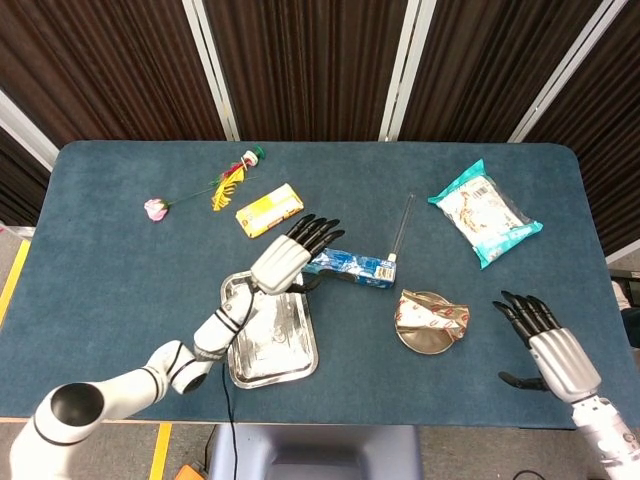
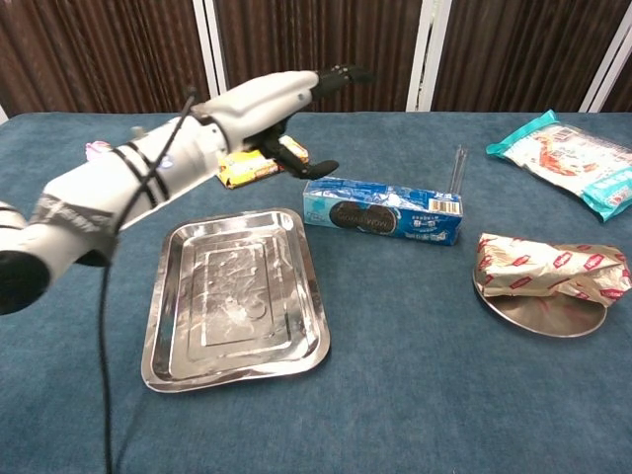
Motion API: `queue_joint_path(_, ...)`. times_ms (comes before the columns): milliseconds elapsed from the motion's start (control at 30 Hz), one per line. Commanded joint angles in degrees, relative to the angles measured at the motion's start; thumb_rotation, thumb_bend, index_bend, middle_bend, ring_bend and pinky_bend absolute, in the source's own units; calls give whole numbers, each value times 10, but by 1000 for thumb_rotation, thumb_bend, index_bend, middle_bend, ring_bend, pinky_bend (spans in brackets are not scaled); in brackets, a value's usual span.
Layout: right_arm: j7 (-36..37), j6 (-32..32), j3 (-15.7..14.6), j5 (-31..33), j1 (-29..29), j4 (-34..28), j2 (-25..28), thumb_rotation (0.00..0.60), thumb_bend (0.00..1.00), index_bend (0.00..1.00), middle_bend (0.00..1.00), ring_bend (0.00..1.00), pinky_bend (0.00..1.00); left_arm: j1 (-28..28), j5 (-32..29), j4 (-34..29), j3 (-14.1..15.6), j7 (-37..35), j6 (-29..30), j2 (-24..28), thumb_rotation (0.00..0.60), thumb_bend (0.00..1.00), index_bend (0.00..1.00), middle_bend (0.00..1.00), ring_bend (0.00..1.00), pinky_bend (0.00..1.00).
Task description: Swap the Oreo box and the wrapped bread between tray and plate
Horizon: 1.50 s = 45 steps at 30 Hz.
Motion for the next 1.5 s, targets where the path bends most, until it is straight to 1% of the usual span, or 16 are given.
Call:
queue_joint_path(33, -98, -74, 33, 34, 46, -48, -20, 600, 140, 0, 0, 0, 0, 159, -24, -252, 79, 147, 86, 194, 600, 356, 0, 0, 0, 0)
queue_joint_path(167, -202, -175, 73, 128, 97, -85, -56, 600, 188, 0, 2, 0, 45, 212, -20, -276, 100, 144, 126, 234, 600, 357, 0, 0, 0, 0)
queue_joint_path(300, -277, -244, 88, 208, 132, -95, -89, 600, 204, 12, 35, 0, 96, 240, -12, -279, 109, 120, 139, 261, 600, 357, 0, 0, 0, 0)
queue_joint_path(467, -354, -262, 93, 287, 149, -85, -128, 600, 204, 77, 84, 0, 114, 262, -4, -266, 106, 90, 147, 278, 600, 357, 0, 0, 0, 0)
queue_joint_path(567, -366, -263, 101, 317, 158, -75, -149, 600, 229, 228, 194, 35, 206, 269, -5, -255, 99, 74, 144, 283, 600, 357, 0, 0, 0, 0)
queue_joint_path(633, -366, -262, 104, 322, 164, -69, -161, 600, 305, 366, 311, 158, 330, 273, -6, -250, 96, 67, 140, 285, 600, 360, 0, 0, 0, 0)
queue_joint_path(700, -370, -251, 104, 318, 167, -59, -173, 600, 408, 554, 467, 376, 542, 277, -5, -246, 93, 66, 137, 287, 600, 375, 0, 0, 0, 0)
queue_joint_path(733, -374, -248, 102, 318, 167, -55, -177, 600, 427, 613, 513, 441, 605, 278, -5, -244, 92, 67, 136, 288, 600, 378, 0, 0, 0, 0)
queue_joint_path(767, -380, -247, 100, 321, 169, -50, -180, 600, 431, 634, 532, 464, 629, 280, -5, -242, 90, 66, 135, 288, 600, 380, 0, 0, 0, 0)
queue_joint_path(933, -387, -250, 99, 339, 175, -44, -183, 600, 441, 692, 578, 518, 696, 285, -9, -241, 80, 64, 124, 289, 600, 380, 0, 0, 0, 0)
queue_joint_path(1000, -378, -240, 99, 332, 172, -52, -178, 600, 455, 748, 627, 573, 752, 286, -6, -242, 77, 68, 121, 290, 600, 380, 0, 0, 0, 0)
queue_joint_path(1100, -349, -214, 96, 300, 162, -79, -158, 600, 464, 787, 664, 612, 786, 288, -3, -245, 73, 74, 118, 290, 600, 379, 0, 0, 0, 0)
queue_joint_path(1233, -306, -175, 85, 229, 147, -135, -120, 600, 465, 794, 669, 616, 792, 292, -3, -251, 67, 81, 116, 292, 600, 380, 0, 0, 0, 0)
queue_joint_path(1333, -297, -173, 76, 191, 150, -173, -105, 600, 465, 794, 669, 616, 792, 294, -5, -255, 62, 89, 112, 294, 600, 380, 0, 0, 0, 0)
queue_joint_path(1433, -317, -202, 76, 185, 173, -187, -121, 600, 465, 787, 669, 616, 791, 296, -7, -258, 58, 95, 108, 293, 600, 381, 0, 0, 0, 0)
queue_joint_path(1500, -338, -227, 80, 197, 194, -177, -151, 600, 465, 733, 669, 613, 781, 298, -6, -260, 58, 97, 105, 293, 600, 381, 0, 0, 0, 0)
